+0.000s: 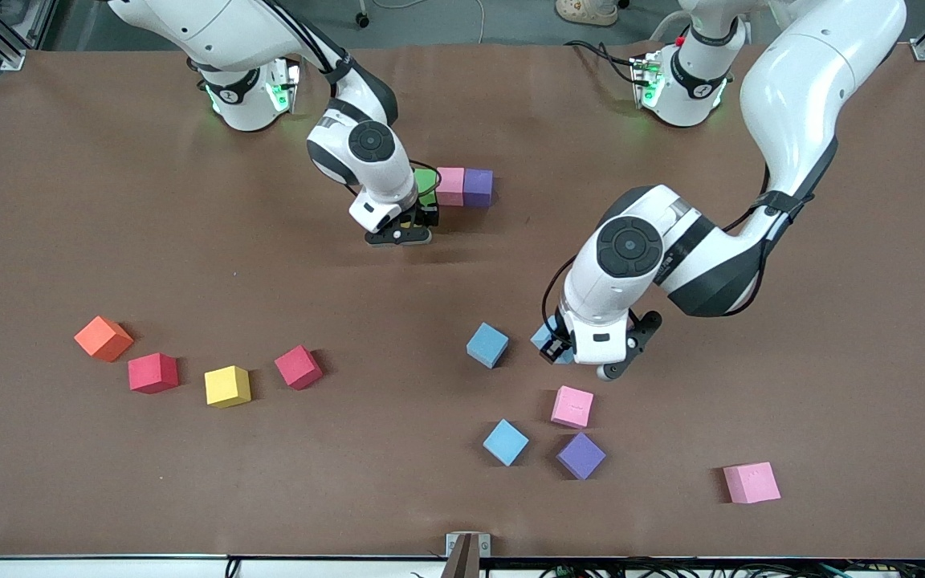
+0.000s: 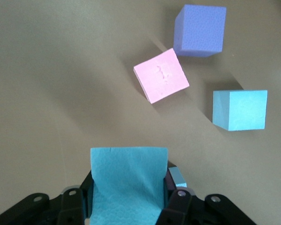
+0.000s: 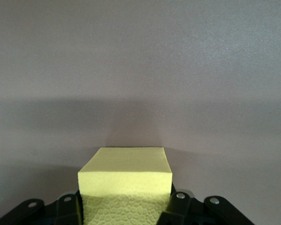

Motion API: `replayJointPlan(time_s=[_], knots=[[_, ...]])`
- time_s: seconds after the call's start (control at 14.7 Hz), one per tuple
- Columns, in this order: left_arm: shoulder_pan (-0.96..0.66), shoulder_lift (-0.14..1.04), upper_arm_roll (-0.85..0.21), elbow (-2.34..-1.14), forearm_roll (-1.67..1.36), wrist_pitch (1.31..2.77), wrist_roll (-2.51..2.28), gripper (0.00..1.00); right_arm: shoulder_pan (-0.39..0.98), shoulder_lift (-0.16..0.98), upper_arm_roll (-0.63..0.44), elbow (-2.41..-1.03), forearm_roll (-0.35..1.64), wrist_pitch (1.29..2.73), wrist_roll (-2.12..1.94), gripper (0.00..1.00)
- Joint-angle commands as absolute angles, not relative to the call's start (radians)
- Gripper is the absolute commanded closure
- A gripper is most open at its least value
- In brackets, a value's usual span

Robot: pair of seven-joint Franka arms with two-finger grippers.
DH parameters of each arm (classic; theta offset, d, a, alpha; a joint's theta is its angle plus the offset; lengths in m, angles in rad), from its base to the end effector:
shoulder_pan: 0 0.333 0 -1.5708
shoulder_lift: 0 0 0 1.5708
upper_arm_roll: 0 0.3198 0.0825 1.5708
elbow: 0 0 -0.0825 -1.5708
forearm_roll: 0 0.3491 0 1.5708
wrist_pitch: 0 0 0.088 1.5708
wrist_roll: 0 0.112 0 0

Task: Arrange 11 blocks into digit 3

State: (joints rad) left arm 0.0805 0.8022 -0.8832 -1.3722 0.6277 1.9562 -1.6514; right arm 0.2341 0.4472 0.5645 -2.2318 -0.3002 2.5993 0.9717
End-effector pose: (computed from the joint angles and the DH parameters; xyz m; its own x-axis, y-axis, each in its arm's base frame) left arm 0.6054 -0.3441 0.3675 0.6906 0.7232 -0.0022 0.7216 -0.6888 0.0700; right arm 0.3647 0.3833 0.2279 0.9979 0.0414 -0.0506 0.0382 -0.9973 -0.0623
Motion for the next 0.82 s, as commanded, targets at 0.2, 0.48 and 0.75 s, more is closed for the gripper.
replayJointPlan(time_s=[0.2,0.48,0.75], knots=[[0.003,0.793,-0.862,-1.384,0.835,1.94,-1.802,0.94,0.259,0.382,0.563,-2.278,-0.284,2.605,0.977,0.98],[-0.027,0.799,-0.844,-1.388,0.905,1.937,-1.845,0.94,0.282,0.37,0.563,-2.279,-0.284,2.617,0.982,0.98],[-0.086,0.796,-0.77,-1.385,0.908,1.937,-1.856,0.94,0.287,0.362,0.561,-2.318,-0.285,2.676,0.982,0.98]])
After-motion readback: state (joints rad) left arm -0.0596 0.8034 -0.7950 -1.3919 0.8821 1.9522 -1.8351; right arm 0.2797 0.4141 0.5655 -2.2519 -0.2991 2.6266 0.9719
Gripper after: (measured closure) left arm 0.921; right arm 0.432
